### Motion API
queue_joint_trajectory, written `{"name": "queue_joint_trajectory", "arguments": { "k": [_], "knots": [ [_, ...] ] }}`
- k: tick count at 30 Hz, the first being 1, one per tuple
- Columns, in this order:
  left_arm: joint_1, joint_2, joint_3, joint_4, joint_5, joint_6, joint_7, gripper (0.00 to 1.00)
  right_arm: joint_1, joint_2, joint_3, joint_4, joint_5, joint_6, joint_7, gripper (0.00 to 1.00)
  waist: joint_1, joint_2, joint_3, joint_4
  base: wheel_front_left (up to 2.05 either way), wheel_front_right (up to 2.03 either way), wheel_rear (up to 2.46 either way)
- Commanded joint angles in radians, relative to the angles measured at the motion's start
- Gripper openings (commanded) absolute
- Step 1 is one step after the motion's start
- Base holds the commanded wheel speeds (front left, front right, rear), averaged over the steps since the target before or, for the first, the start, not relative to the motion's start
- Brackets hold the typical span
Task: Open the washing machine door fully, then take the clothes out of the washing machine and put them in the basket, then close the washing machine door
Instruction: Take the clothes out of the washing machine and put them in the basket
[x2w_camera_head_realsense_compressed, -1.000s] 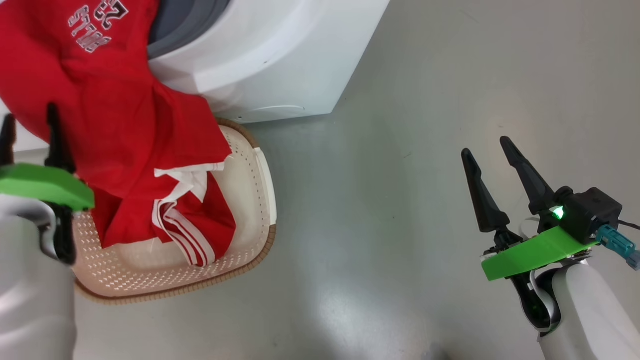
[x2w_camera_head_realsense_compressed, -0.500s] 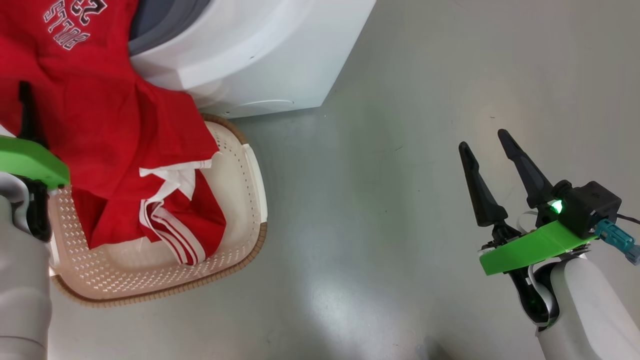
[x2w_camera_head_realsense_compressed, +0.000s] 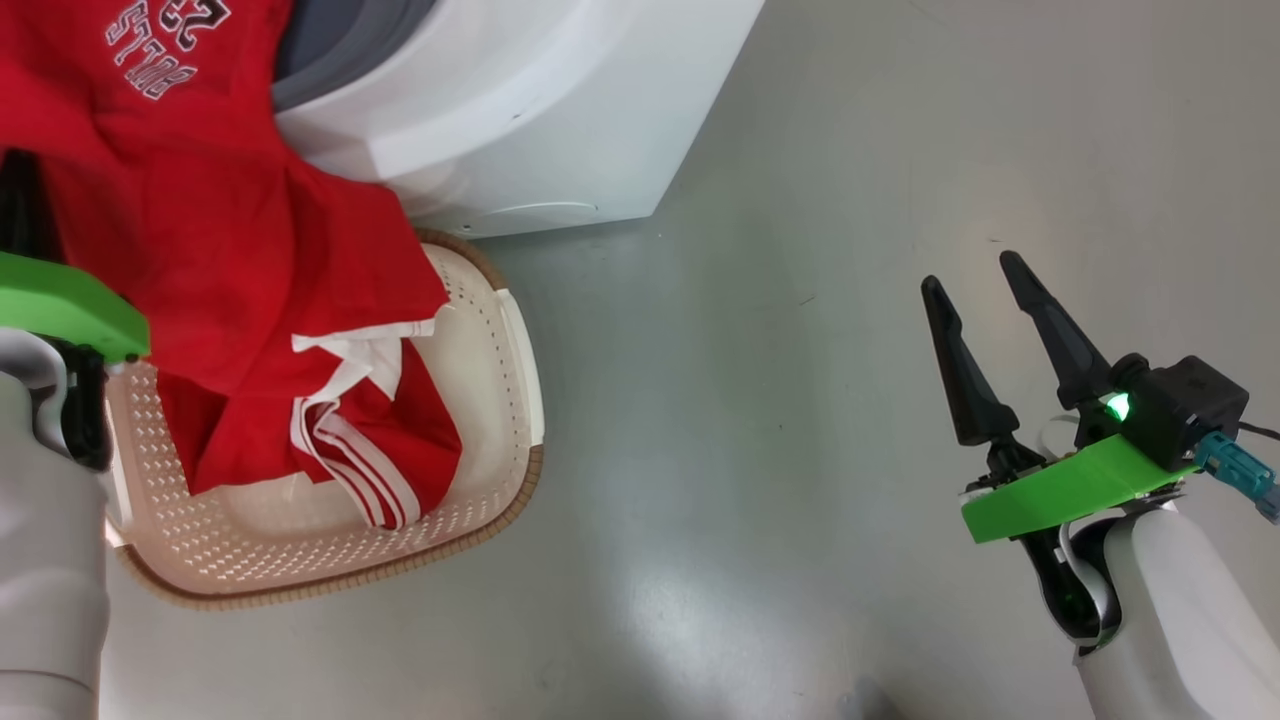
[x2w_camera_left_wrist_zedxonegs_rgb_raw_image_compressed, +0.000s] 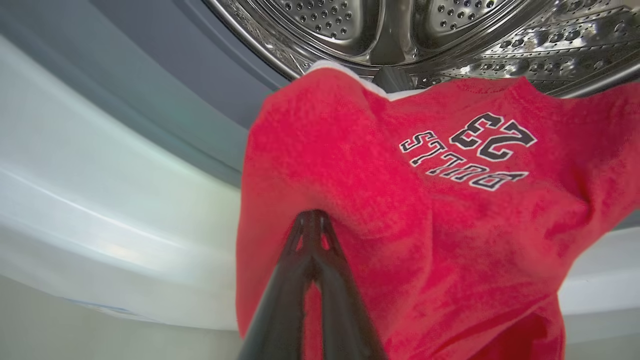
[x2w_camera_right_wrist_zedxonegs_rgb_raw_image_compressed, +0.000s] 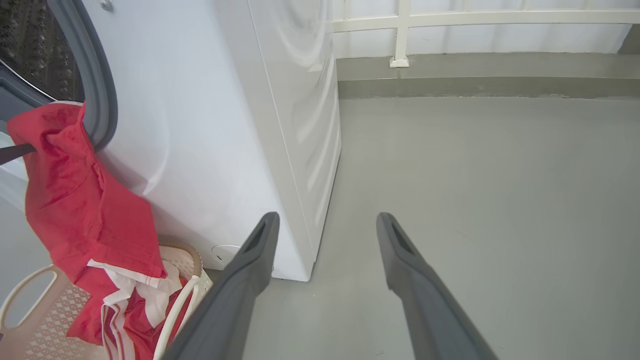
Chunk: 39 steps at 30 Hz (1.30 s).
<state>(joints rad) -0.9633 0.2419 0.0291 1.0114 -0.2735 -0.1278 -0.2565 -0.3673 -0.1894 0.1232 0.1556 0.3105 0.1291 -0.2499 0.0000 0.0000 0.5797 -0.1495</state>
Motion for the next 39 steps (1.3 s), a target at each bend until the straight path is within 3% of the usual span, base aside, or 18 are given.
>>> {"name": "queue_joint_trajectory", "arguments": {
  "k": [1,39],
  "knots": [
    [0.028,0.046,0.014,-0.035,-0.008,-0.003,-0.005,0.0,0.01,-0.007,0.017,-0.023,0.005,0.002,-0.012,1.0,0.0,0.0,-0.002,0.004,0.0,0.0,0.0],
    [0.623,-0.129,0.092,-0.759,0.031,-0.003,-0.005,0.0,0.107,-0.039,-0.013,-0.019,0.004,0.002,-0.012,1.0,0.0,0.0,-0.143,0.084,0.0,0.0,0.0]
  ]
}}
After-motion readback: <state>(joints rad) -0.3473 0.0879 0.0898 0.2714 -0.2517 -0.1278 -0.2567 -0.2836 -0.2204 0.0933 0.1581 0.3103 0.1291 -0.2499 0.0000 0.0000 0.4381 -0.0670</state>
